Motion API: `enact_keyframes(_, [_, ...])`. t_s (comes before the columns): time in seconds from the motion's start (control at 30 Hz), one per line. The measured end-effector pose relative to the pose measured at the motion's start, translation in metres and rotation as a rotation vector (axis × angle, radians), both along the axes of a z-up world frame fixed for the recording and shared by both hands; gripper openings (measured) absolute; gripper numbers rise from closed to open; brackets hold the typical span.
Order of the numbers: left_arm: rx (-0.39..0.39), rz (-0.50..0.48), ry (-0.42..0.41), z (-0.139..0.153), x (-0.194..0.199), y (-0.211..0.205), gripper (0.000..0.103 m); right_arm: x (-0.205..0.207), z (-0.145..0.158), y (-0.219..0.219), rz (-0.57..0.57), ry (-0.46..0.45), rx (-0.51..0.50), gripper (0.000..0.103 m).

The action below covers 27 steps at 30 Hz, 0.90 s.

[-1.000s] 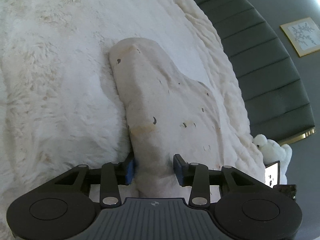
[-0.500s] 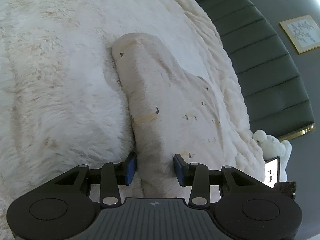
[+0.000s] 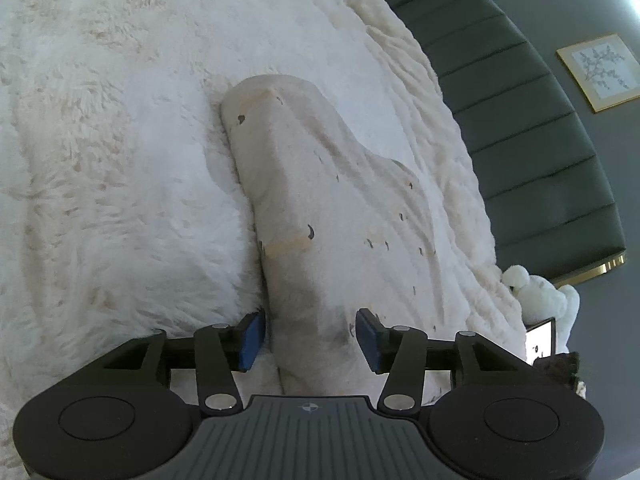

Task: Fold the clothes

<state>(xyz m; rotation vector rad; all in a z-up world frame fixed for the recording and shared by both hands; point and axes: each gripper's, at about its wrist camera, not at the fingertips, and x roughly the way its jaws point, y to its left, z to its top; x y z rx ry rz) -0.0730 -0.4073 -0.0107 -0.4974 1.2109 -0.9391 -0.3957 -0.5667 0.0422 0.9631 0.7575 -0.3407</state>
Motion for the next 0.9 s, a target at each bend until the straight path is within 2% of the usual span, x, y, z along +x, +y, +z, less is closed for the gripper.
enact_keyframes(0.03, [-0.002, 0.0, -0.002, -0.001, 0.0, 0.0, 0.047, 0.003, -0.001, 0.001, 0.023, 0.013, 0.004, 0.045])
enact_keyframes(0.07, [-0.002, -0.005, -0.007, -0.001, -0.001, -0.001, 0.047, 0.005, -0.001, 0.003, 0.043, 0.01, 0.003, 0.032])
enact_keyframes(0.1, [0.0, -0.009, -0.01, -0.002, -0.001, -0.001, 0.047, 0.005, 0.0, 0.004, 0.05, -0.003, 0.0, 0.011])
enact_keyframes(0.13, [0.003, -0.013, -0.014, -0.002, -0.001, -0.002, 0.047, 0.004, 0.002, 0.005, 0.049, -0.017, -0.01, 0.001])
enact_keyframes(0.33, [0.003, -0.011, -0.014, -0.001, 0.003, 0.0, 0.047, -0.005, 0.002, 0.005, 0.016, 0.027, -0.041, 0.002])
enact_keyframes(0.4, [0.007, -0.01, -0.017, -0.001, 0.003, -0.001, 0.047, -0.005, 0.006, 0.008, 0.011, 0.055, -0.084, 0.003])
enact_keyframes(0.47, [0.009, -0.005, -0.017, -0.001, 0.004, -0.001, 0.047, -0.002, 0.012, 0.012, 0.013, 0.104, -0.142, 0.007])
enact_keyframes(0.53, [0.008, -0.002, -0.018, -0.002, 0.005, -0.003, 0.047, -0.003, 0.015, 0.012, 0.013, 0.092, -0.134, 0.013])
enact_keyframes(0.57, [0.007, -0.001, -0.017, -0.003, 0.006, -0.004, 0.047, -0.004, 0.016, 0.012, -0.004, 0.083, -0.132, 0.029])
enact_keyframes(0.6, [0.007, 0.001, -0.015, -0.003, 0.007, -0.005, 0.047, -0.005, 0.018, 0.011, -0.015, 0.077, -0.132, 0.052])
enact_keyframes(0.63, [0.005, 0.004, -0.019, -0.004, 0.01, -0.006, 0.047, -0.007, 0.019, 0.01, -0.04, 0.06, -0.136, 0.061])
enact_keyframes(0.67, [0.003, 0.007, -0.024, -0.004, 0.012, -0.008, 0.047, -0.009, 0.019, 0.009, -0.069, 0.026, -0.131, 0.065])
enact_keyframes(0.73, [0.014, 0.019, -0.047, 0.001, 0.014, -0.009, 0.051, -0.007, 0.014, 0.008, -0.063, -0.002, -0.097, 0.064])
enact_keyframes(0.83, [0.034, 0.005, -0.088, 0.008, 0.012, -0.019, 0.065, 0.001, 0.004, 0.009, -0.013, 0.002, -0.043, 0.05])
enact_keyframes(0.9, [0.064, -0.017, -0.123, 0.012, 0.009, -0.026, 0.066, 0.008, 0.001, 0.013, 0.028, 0.035, -0.05, 0.023])
